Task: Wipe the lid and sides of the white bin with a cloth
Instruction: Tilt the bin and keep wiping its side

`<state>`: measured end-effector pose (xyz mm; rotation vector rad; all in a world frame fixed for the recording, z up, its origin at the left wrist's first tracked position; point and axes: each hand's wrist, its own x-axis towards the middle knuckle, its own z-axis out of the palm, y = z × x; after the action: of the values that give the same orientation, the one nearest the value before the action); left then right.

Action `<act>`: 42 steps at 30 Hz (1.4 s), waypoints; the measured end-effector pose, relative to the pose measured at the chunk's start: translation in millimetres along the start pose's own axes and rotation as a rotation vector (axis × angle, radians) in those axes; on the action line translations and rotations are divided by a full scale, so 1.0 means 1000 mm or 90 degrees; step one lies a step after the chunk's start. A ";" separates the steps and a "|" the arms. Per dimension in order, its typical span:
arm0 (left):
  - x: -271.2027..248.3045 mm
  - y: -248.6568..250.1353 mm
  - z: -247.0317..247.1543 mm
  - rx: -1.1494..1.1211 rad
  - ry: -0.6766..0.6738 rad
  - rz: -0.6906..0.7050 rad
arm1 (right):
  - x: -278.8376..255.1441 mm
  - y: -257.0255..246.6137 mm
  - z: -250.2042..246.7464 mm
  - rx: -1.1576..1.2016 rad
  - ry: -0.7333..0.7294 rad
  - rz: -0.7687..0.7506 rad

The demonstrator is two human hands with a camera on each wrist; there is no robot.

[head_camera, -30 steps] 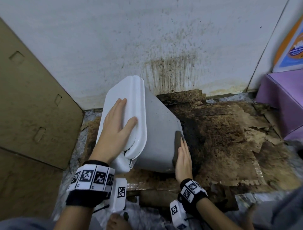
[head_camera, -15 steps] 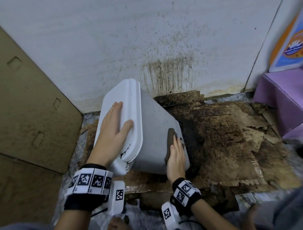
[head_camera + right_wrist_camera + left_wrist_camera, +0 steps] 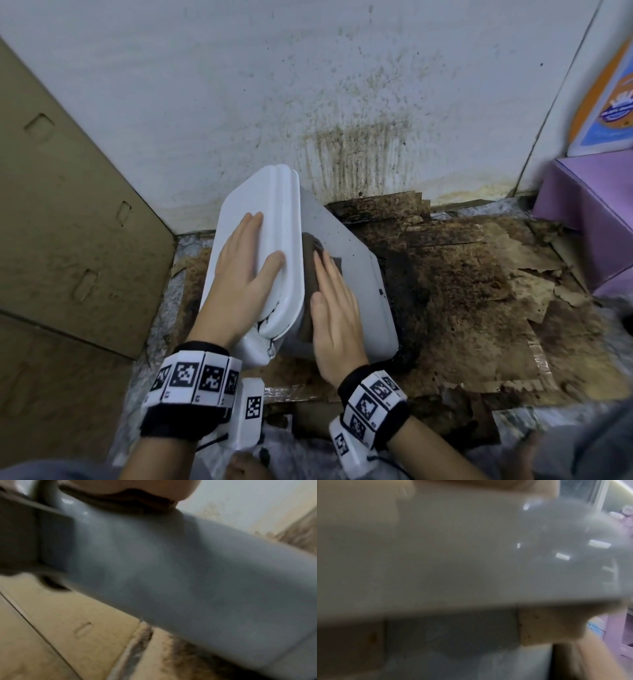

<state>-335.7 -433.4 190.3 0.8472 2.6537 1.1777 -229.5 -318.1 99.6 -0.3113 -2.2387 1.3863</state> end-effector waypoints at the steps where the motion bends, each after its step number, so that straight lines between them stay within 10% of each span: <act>1: -0.001 0.001 0.000 -0.002 0.001 0.002 | -0.002 0.011 -0.002 -0.025 0.000 -0.021; 17: 0.002 0.003 0.000 -0.019 0.005 0.009 | -0.027 0.117 -0.013 0.095 0.108 0.355; 32: 0.001 0.006 0.002 0.001 -0.011 0.006 | -0.008 0.032 0.001 0.082 0.064 0.214; 42: 0.002 0.001 -0.003 -0.027 -0.017 -0.016 | 0.050 -0.006 -0.013 0.036 -0.188 0.089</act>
<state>-337.7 -433.1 193.4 0.8151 2.6001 1.2041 -265.9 -289.5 124.1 -0.2627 -2.4470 1.6587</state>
